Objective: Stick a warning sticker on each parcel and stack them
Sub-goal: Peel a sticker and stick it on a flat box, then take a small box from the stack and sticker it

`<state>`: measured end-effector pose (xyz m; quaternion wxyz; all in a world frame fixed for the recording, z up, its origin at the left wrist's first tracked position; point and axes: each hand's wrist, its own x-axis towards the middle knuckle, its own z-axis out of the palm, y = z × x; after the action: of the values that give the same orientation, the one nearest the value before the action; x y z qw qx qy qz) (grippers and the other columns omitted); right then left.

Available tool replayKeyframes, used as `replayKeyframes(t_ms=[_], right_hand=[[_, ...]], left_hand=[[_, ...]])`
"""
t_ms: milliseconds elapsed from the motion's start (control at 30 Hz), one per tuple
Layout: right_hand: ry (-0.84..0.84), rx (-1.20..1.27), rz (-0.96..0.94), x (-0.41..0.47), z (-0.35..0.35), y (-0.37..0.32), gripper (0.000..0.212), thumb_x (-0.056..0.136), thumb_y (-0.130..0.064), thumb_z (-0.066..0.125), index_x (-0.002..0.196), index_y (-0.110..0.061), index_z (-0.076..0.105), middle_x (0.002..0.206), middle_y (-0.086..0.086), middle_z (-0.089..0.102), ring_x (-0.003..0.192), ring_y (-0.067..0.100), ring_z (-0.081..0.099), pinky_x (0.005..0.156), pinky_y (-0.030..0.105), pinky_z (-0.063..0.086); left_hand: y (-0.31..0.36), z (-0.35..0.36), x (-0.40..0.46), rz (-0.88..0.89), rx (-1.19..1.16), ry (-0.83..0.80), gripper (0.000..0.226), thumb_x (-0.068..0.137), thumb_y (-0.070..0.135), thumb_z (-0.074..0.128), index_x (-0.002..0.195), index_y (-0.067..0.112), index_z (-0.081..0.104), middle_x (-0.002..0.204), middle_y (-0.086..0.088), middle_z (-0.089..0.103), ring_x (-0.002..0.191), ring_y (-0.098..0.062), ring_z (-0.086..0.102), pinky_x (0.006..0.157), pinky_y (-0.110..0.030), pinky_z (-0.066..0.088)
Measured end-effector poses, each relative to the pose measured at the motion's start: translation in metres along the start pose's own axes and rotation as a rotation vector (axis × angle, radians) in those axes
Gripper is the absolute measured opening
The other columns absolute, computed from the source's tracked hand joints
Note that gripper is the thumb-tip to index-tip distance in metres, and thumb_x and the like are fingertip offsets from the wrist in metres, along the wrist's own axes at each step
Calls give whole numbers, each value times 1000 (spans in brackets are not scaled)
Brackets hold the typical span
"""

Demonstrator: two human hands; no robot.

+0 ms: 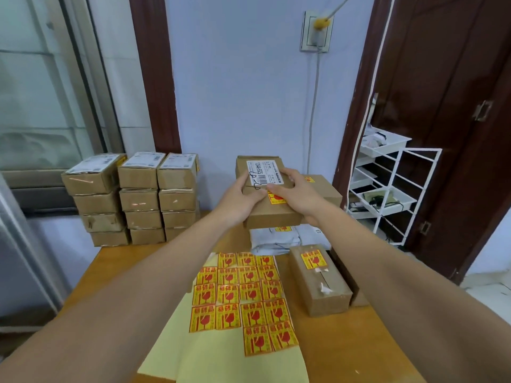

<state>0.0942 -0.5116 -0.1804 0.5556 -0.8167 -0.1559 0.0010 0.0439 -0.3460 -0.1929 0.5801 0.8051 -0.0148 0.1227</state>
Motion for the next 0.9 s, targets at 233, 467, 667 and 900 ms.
replayKeyframes(t_ms=[233,467,667,900], right_hand=[[40,-210,-10,64,3,42,63,94,-40,68,149,-21,45,137,-8,53,125,15,52,96,26,45],[-55,-490,31,84,16,85,54,99,-41,57,148,-20,46,141,4,57,122,22,57,98,31,47],[-70,-557,55,93,23,112,50,102,-36,53,145,-11,47,136,11,59,123,25,55,94,33,48],[-122,-699,86,96,26,118,48,107,-38,41,145,-9,44,143,18,42,126,29,48,101,35,39]], left_hand=[[-41,27,67,-10,16,-41,58,102,23,63,154,32,40,145,5,55,127,-16,56,104,-29,47],[-93,49,94,-76,24,-82,62,100,23,65,156,30,38,149,6,53,133,-15,52,116,-37,41],[-118,62,104,-117,40,-56,64,100,29,65,157,32,35,153,4,48,137,-17,48,117,-42,40],[-122,59,107,-166,93,-103,58,100,34,64,154,29,43,143,6,59,123,-15,59,102,-29,50]])
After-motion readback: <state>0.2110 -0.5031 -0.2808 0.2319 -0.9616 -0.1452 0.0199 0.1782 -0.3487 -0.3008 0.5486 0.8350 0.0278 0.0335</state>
